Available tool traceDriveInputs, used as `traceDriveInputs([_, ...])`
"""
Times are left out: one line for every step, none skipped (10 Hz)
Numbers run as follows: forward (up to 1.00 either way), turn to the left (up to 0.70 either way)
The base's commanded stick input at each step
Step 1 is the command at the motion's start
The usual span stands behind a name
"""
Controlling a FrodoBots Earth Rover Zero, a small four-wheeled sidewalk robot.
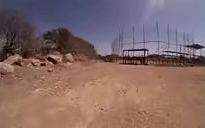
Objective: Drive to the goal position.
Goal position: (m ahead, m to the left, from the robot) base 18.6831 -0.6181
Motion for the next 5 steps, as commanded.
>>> traceDriveInputs([1.00, 0.00])
traceDriveInputs([1.00, 0.00])
traceDriveInputs([1.00, 0.00])
traceDriveInputs([1.00, 0.00])
traceDriveInputs([1.00, 0.00])
